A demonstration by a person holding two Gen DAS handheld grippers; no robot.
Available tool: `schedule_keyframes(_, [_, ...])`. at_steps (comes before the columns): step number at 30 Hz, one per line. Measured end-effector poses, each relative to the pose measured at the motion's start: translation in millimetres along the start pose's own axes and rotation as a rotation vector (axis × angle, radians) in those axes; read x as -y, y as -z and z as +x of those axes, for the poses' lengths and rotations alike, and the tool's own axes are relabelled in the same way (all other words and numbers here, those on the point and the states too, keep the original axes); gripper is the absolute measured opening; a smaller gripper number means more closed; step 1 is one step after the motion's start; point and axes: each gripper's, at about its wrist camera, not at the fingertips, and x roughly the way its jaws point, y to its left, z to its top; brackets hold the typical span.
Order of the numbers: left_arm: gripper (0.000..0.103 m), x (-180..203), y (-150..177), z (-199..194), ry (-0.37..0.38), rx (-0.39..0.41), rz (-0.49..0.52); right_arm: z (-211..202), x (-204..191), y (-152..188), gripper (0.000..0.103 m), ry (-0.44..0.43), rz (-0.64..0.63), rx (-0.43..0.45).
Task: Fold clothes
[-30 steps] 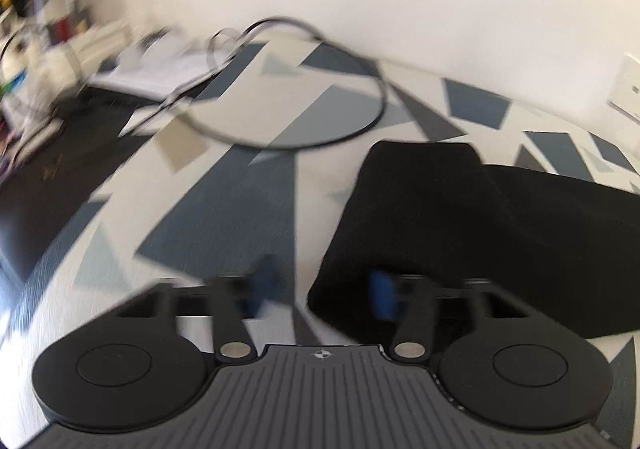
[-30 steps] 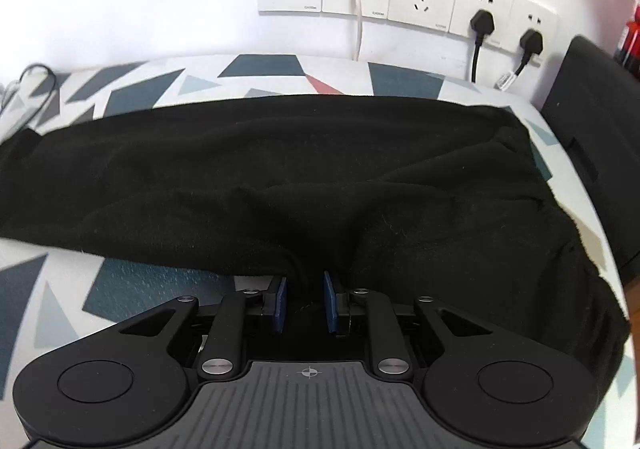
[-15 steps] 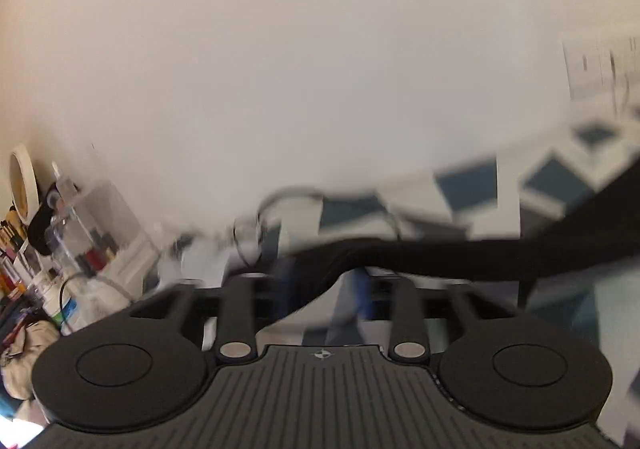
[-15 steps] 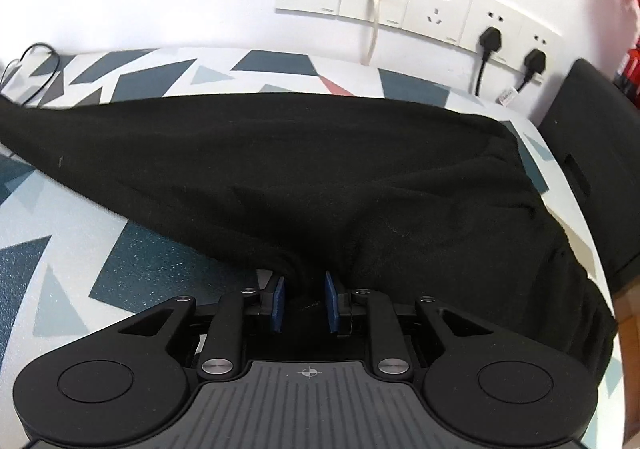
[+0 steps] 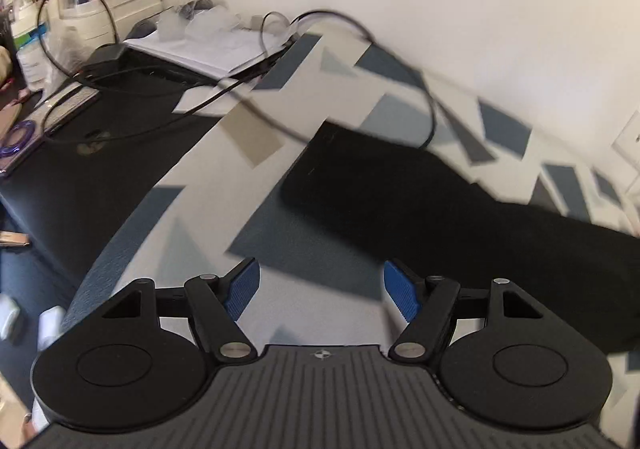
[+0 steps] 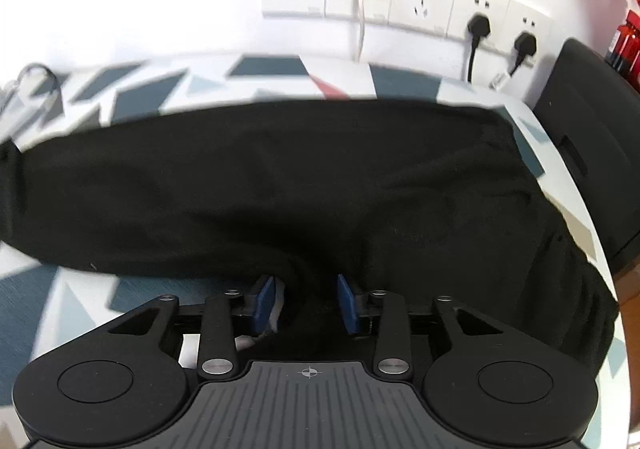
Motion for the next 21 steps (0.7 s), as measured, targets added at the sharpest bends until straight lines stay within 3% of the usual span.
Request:
schedule_keyframes(2, [0.071, 15, -5, 6, -0.015, 0.029, 0.079, -6, -2, -11, 0.05, -0.035, 0.013, 0.05])
schedule_keyframes(5, [0.071, 36, -8, 24, -0.048, 0.026, 0.154, 1, -6, -34, 0.061, -0.081, 0.023, 0.078])
schedule_keyframes(9, [0.071, 51, -13, 43, -0.105, 0.016, 0.195, 33, -18, -65, 0.065, -0.112, 0.009, 0.088])
schedule_keyframes(16, [0.072, 64, -20, 66, -0.189, 0.022, 0.248, 107, -62, -104, 0.066, -0.137, -0.201, 0.025])
schedule_keyframes(21, [0.079, 65, -16, 67, -0.262, 0.055, 0.276, 136, -71, -120, 0.062, -0.194, -0.28, 0.001])
